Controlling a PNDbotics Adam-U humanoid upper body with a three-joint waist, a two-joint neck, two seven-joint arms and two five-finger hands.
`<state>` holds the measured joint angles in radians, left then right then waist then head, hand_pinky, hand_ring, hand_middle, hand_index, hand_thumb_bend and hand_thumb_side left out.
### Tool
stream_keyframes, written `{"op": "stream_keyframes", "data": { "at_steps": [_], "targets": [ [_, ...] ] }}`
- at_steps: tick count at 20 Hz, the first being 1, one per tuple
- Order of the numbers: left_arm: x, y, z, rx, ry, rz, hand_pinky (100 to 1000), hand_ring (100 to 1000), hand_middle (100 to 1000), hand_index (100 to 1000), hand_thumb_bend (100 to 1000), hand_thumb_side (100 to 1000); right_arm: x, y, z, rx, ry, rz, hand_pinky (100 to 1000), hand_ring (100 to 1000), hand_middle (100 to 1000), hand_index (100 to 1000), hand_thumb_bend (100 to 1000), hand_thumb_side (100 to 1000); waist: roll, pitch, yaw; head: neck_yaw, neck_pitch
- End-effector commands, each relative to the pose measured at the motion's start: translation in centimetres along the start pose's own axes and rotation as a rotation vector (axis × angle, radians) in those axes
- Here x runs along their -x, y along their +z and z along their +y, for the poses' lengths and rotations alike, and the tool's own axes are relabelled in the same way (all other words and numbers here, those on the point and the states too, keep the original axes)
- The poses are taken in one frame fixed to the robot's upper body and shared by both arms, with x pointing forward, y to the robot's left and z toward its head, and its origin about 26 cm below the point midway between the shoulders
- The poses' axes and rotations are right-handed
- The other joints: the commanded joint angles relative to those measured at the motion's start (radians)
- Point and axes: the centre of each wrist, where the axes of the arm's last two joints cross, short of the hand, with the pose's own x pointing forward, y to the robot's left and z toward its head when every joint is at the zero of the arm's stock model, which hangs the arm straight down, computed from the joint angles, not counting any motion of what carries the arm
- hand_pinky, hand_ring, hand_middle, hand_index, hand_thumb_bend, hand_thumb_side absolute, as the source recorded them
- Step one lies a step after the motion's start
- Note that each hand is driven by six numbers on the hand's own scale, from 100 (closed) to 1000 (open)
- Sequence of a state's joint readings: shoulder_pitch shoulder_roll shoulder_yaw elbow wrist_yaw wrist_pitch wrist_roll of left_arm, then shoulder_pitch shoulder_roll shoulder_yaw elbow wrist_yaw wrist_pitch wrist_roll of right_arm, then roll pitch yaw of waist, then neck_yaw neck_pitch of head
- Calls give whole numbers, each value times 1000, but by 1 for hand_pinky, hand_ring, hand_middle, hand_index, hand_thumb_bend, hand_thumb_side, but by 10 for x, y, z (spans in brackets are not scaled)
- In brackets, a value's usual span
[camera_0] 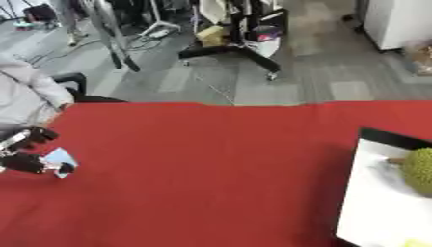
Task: Pick up the objects with one hand, pass them to the other hand, and then place them into the box on the other side of the table.
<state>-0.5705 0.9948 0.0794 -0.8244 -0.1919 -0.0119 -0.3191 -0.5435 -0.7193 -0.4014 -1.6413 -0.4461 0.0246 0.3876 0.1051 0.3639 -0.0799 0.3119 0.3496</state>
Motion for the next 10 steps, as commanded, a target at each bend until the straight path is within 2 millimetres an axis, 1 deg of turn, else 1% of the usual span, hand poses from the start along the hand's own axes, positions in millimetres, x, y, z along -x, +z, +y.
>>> {"op": "stream_keyframes", "data": {
  "at_steps": [1, 4, 10],
  "targets": [
    [9, 9, 23, -37, 7, 43, 915, 914, 822, 865, 885, 363, -22, -2, -10, 11, 60, -27, 1000, 945, 990, 990, 124, 177, 12, 4, -3, 14, -20],
    [16, 9, 20, -39, 27, 70, 916, 919, 823, 868, 885, 369, -22, 1, -11, 22, 72, -21, 1000, 941, 987, 987, 114, 182, 17, 18, -13, 27, -29],
    [22, 9, 17, -80, 68, 99, 911, 920, 822, 879, 881, 372, -21, 4, -13, 39, 88, -16, 1000, 936, 981, 982, 101, 185, 21, 39, -25, 48, -41]
  ]
}}
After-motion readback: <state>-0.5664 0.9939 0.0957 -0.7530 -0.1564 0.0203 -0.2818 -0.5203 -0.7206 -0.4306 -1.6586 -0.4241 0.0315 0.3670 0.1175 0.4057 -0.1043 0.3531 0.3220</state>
